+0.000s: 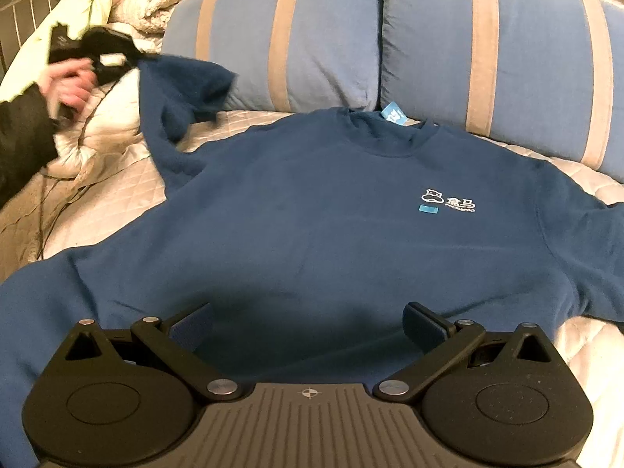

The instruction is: Fold clothes

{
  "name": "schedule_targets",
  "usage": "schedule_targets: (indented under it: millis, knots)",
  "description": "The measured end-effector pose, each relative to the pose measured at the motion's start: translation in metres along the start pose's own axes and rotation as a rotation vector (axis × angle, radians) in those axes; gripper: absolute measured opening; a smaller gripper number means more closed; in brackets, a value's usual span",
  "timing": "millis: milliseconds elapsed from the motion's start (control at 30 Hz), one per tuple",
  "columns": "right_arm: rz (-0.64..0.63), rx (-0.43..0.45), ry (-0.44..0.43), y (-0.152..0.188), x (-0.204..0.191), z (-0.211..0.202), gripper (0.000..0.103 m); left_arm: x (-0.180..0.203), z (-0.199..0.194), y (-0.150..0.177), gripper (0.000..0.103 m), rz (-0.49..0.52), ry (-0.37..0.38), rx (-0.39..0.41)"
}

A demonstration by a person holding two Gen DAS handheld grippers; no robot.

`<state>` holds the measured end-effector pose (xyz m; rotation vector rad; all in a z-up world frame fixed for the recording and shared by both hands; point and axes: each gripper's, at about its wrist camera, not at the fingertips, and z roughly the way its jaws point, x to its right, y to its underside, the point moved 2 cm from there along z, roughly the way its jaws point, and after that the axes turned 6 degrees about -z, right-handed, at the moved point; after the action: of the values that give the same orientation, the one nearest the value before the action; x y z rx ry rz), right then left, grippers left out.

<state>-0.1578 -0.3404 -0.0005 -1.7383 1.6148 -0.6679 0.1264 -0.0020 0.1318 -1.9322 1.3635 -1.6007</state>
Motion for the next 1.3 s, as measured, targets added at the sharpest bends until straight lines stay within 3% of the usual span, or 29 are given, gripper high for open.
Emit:
schedule_targets:
  millis: [100,233,300,367,433,500,567,833,1300]
  knots:
    - [0.0,0.003,0.002,-0.001,0.0,0.0,0.103,0.025,-0.012,0.013,0.006,0.067,0.014,-0.025]
    - [-0.002,0.015,0.015,0.001,0.0,-0.002,0.103,0.031,0.006,0.06,0.011,0.152,-0.051,-0.151]
    - [-0.005,0.023,0.023,0.002,-0.001,-0.005,0.103,0.018,0.015,0.084,0.031,0.121,-0.083,-0.247]
    - [-0.006,0.03,0.028,0.003,-0.001,-0.007,0.103,0.004,0.013,0.102,0.035,0.088,-0.072,-0.321]
    - [-0.008,0.031,0.028,0.003,-0.001,-0.007,0.103,-0.009,-0.002,0.106,0.042,0.07,-0.051,-0.338]
    - [-0.008,0.03,0.024,0.002,-0.001,-0.007,0.103,-0.022,-0.017,0.106,0.059,0.051,-0.029,-0.344]
    - [-0.005,0.029,0.019,0.002,0.0,-0.006,0.103,-0.04,-0.04,0.096,0.065,0.019,-0.004,-0.325]
    - [0.008,0.036,0.005,0.002,0.002,-0.006,0.103,-0.124,-0.088,0.058,0.065,-0.168,-0.136,-0.235]
    - [-0.007,0.018,0.024,0.001,-0.001,-0.004,0.103,-0.197,-0.037,0.064,0.065,-0.596,-0.161,-0.288]
